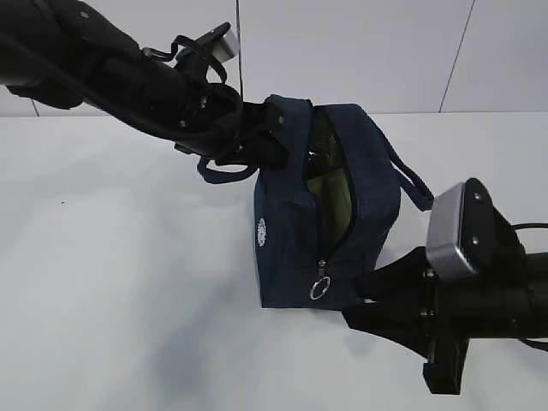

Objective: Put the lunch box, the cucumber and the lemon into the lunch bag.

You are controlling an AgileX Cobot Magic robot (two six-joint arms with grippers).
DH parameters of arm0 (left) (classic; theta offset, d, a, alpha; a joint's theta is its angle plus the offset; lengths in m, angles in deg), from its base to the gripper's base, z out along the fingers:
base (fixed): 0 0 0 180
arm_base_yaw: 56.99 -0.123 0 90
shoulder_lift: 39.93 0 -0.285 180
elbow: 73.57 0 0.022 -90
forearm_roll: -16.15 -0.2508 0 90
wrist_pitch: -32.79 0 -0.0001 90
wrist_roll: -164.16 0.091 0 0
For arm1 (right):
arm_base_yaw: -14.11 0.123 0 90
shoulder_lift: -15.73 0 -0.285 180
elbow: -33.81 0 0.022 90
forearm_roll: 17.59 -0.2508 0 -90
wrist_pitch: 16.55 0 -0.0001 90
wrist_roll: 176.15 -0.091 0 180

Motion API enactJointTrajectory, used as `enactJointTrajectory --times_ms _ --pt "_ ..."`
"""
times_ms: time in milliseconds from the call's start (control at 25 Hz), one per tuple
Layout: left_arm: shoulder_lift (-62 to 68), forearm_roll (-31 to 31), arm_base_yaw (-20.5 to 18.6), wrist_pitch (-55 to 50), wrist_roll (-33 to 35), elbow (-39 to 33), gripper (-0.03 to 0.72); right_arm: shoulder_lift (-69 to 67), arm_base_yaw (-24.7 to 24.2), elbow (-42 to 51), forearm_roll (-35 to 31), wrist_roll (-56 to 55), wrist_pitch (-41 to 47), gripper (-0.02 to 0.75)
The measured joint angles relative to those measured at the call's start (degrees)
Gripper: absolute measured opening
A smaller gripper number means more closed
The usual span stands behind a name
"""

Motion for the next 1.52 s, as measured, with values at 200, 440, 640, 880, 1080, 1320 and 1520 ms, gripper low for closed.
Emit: enactJointTrajectory --times_ms 200,440,640,880,1080,1320,1520 --pt "0.0 -0.08 0.0 0.0 0.0 0.0 -0.002 -2.97 0.0 0.0 -0.03 11.09 -0.67 0.287" --pt "0.0 -0.08 0.0 0.0 0.0 0.0 -0.002 -9.02 0.0 -1.75 -0.25 16.75 -1.04 0.287" --pt "0.0 -0.08 0.0 -0.13 0.0 0.0 -0.002 -12.38 0.0 -5.22 -0.25 17.15 -1.18 0.287" --pt "0.0 -0.08 0.0 -0.17 0.0 0.0 -0.002 -15.09 0.0 -9.1 -0.27 17.27 -2.48 0.287" --pt "0.0 -0.08 0.0 -0.53 0.0 0.0 -0.002 -18.62 0.0 -11.32 -0.27 17.27 -2.87 0.287" --pt "0.0 -0.22 0.0 -1.46 0.0 0.05 -0.002 -20.54 0.0 -13.82 -0.27 17.27 -3.52 0.287" --pt "0.0 -0.22 0.0 -1.64 0.0 0.05 -0.002 -20.76 0.0 -15.33 -0.27 17.04 -3.88 0.287"
